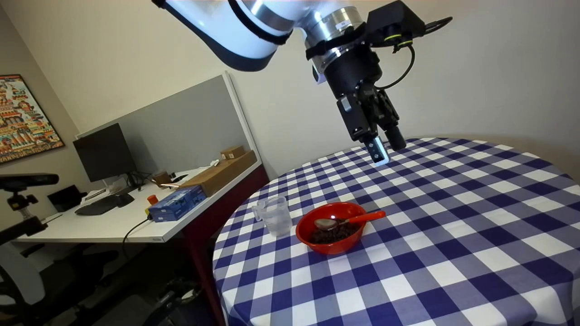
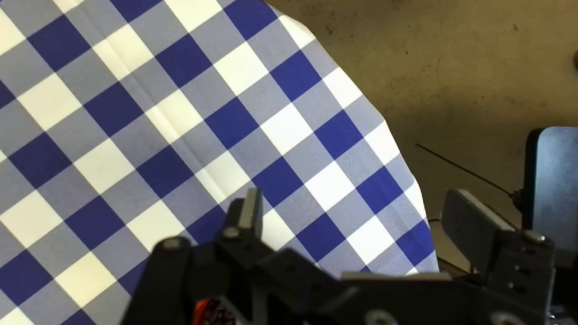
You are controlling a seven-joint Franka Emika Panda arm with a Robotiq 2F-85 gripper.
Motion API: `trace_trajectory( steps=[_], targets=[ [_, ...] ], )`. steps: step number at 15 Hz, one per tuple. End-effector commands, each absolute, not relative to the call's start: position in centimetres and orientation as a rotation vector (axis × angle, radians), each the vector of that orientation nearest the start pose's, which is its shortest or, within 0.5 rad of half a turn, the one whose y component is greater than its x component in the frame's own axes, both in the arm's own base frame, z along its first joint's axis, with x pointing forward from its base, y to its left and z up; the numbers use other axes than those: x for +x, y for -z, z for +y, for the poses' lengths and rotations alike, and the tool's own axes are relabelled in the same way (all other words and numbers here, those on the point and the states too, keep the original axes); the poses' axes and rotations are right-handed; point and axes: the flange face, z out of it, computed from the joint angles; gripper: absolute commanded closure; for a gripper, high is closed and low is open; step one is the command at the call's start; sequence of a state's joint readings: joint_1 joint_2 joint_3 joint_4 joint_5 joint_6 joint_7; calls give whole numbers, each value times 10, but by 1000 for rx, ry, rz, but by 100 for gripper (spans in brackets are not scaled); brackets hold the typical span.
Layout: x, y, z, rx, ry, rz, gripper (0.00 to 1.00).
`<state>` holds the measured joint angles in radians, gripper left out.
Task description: Put a spoonful of the contents of the bowl into the jug
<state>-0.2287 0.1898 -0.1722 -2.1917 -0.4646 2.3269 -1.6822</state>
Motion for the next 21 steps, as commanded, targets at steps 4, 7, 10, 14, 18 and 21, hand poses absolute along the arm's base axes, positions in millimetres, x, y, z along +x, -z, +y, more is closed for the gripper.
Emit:
trace_trajectory(
  steps=[4, 7, 10, 14, 18, 21],
  targets=[
    [508, -272, -226, 1944, 480, 2211, 0],
    [513, -255, -225, 1937, 471, 2217, 0],
    [515, -238, -220, 1911, 469, 2236, 0],
    [516, -216, -213, 1901, 468, 2263, 0],
    [513, -194, -207, 1879, 494, 2296, 0],
    [511, -182, -204, 1864, 499, 2317, 0]
  ],
)
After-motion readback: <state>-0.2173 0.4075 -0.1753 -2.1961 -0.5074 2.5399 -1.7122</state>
